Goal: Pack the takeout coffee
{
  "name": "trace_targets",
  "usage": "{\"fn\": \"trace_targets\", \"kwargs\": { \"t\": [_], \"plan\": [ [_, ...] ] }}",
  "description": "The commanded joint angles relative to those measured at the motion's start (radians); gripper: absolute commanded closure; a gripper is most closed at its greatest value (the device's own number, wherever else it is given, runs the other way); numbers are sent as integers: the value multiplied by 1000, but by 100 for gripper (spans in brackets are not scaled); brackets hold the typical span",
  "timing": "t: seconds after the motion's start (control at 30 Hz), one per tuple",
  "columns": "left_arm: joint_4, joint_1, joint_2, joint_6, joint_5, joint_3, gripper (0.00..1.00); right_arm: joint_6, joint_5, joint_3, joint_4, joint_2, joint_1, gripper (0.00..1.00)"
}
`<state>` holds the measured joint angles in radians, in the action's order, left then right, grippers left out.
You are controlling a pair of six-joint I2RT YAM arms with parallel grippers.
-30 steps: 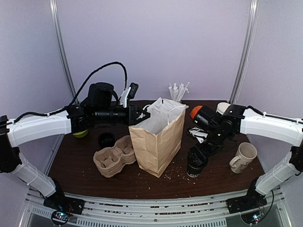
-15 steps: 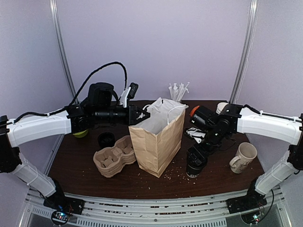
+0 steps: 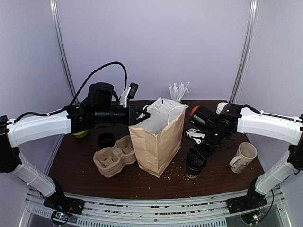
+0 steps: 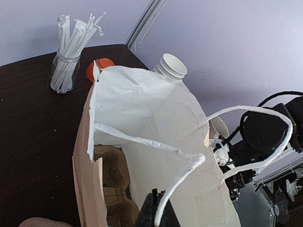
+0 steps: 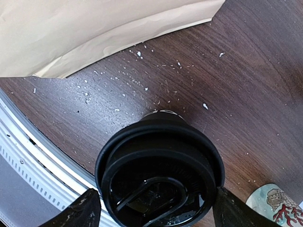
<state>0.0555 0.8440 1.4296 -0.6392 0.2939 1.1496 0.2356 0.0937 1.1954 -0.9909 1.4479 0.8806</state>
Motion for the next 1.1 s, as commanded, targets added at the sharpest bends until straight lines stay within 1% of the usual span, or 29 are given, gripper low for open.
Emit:
{"fn": "trace_targets", "kwargs": {
  "t": [0.0,0.23,0.33,0.4,0.47,0.53,0.63,0.73,0.8,0.83,0.9,1.07],
  "plan": [
    [-7,-4,-19,9,-5,-17,100,25,-4,10,-22,-9,6,19],
    [-7,-3,-20,10,-7,-17,100,141,-26,24,-22,-22,14,30],
    [-8,-5,-21,11,-6,-17,100,192,-30,24,-17,-36,22,31],
    [-9,-3,-21,11,-5,-19,100,208,-17,29,-15,-40,33,28],
    [-12,-3,-20,10,-4,-20,100,200,-11,39,-22,-41,44,18],
    [-16,-5,-21,10,-2,-24,100,162,-22,48,-29,-45,49,12],
    [-20,-3,-22,11,-2,-28,100,60,-32,68,-38,-54,51,7],
    [-22,-3,-24,12,-4,-30,100,-57,-49,60,-15,-80,51,7],
    [-21,-4,-24,14,-5,-30,100,-134,2,57,14,-96,55,8],
    [-20,-5,-26,14,-5,-29,100,-158,-2,56,21,-98,56,8],
    [-11,-5,-29,18,-10,-27,100,-190,-27,64,10,-89,57,8],
    [-9,-5,-32,23,-21,-30,100,-224,-29,53,27,-82,57,7]
  ]
}}
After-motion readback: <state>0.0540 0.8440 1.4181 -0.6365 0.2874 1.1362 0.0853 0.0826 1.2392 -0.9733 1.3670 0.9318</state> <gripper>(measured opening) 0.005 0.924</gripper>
